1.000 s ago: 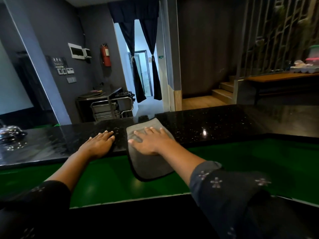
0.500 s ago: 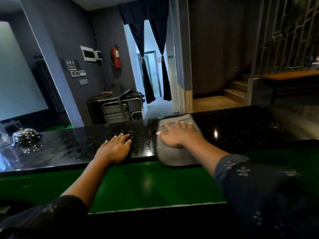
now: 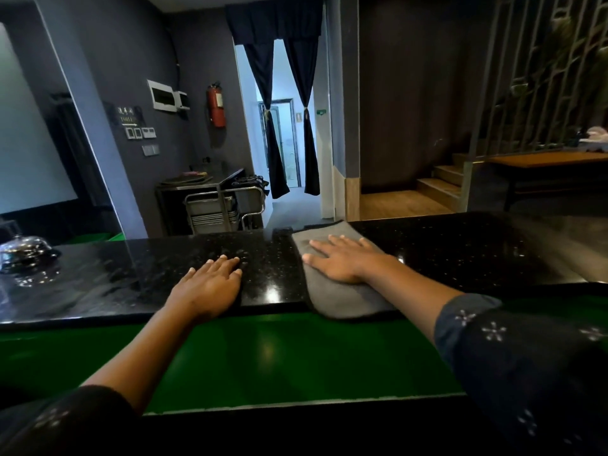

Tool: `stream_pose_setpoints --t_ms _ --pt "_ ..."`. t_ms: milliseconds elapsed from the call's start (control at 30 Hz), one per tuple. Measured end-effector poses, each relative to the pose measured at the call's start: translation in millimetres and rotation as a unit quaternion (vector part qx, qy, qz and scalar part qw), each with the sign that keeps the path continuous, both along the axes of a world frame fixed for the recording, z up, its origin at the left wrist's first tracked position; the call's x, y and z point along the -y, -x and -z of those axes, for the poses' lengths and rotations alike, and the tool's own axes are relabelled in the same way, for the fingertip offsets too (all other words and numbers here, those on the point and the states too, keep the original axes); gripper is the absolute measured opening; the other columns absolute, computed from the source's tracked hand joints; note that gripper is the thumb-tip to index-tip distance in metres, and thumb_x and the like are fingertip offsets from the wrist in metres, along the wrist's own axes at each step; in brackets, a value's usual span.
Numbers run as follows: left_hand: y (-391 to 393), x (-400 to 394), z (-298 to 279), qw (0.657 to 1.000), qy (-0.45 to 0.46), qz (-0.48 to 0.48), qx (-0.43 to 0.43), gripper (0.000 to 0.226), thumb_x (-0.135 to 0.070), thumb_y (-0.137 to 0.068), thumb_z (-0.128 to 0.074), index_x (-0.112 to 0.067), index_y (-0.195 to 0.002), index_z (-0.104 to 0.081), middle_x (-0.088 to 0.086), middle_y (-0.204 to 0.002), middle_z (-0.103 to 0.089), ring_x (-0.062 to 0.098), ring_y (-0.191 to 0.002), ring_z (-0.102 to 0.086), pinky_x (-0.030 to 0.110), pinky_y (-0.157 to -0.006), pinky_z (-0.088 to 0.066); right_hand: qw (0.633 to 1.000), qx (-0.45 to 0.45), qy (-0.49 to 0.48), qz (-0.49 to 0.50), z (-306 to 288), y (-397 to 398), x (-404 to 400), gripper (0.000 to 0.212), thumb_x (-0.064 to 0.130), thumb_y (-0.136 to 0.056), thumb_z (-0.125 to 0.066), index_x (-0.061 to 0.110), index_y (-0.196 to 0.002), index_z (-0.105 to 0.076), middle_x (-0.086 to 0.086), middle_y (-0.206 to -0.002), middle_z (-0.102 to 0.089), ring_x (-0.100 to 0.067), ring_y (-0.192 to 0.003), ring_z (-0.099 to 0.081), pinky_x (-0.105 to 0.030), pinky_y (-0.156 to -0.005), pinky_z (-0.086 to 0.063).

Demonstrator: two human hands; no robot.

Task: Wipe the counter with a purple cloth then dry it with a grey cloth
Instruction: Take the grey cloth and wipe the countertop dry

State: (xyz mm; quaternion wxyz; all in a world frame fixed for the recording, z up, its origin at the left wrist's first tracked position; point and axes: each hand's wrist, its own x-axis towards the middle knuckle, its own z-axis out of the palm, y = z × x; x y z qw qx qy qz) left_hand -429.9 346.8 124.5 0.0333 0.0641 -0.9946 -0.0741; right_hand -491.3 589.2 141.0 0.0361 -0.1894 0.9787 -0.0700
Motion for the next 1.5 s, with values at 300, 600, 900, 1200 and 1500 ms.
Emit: stream_pose_setpoints --t_ms 300,600,900,1200,1500 --pt "-4 -3 -6 1.0 -0.012 -0.002 0.012 0.051 -0.04 -0.101 -0.017 -0.029 -0.151 -0.017 -0.003 -0.16 -0.008 0.016 -0.147 -0.007 0.043 -0.118 -0.004 0.999 -0.001 0.017 -0.044 4 -23 88 0.073 0.071 -0.091 -0.015 0.034 -0.154 -0.008 -0.013 -0.162 0.001 -0.032 -0.149 0.001 -0.057 -0.116 0.006" --pt "-8 -3 -8 1.0 -0.001 0.005 0.023 0.05 -0.037 -0.102 -0.016 -0.027 -0.151 -0.013 -0.001 -0.16 -0.005 0.017 -0.147 -0.004 0.043 -0.118 -0.002 1.0 -0.024 -0.006 0.001 5 29 -26 0.068 0.07 -0.092 -0.011 0.039 -0.152 -0.011 0.001 -0.163 -0.006 -0.023 -0.149 -0.006 -0.053 -0.117 -0.003" --pt "-4 -1 -2 1.0 -0.013 -0.006 -0.017 0.051 -0.041 -0.1 -0.018 -0.034 -0.15 -0.017 -0.008 -0.16 -0.008 0.011 -0.147 -0.006 0.037 -0.119 -0.003 0.984 0.027 -0.013 0.178 3 119 -37 0.075 0.074 -0.089 -0.012 0.036 -0.153 -0.008 -0.009 -0.163 0.002 -0.032 -0.149 0.0 -0.059 -0.116 0.001" --pt "-7 4 0 0.999 -0.041 0.02 -0.027 0.053 -0.038 -0.098 -0.018 -0.025 -0.15 -0.02 0.0 -0.16 -0.011 0.02 -0.147 -0.008 0.044 -0.119 -0.003 1.0 -0.011 -0.018 0.016 3 19 98 0.069 0.069 -0.093 -0.013 0.036 -0.153 -0.008 -0.008 -0.163 -0.002 -0.028 -0.149 -0.004 -0.053 -0.117 -0.002" --pt "-37 106 -14 0.997 -0.027 0.03 -0.062 0.062 -0.053 -0.096 -0.031 -0.018 -0.148 -0.026 0.009 -0.155 -0.028 0.024 -0.144 -0.022 0.048 -0.116 -0.01 1.0 -0.002 -0.027 0.012 3 -41 60 0.065 0.069 -0.091 -0.012 0.044 -0.151 -0.009 0.003 -0.163 -0.005 -0.019 -0.149 -0.006 -0.047 -0.117 -0.004"
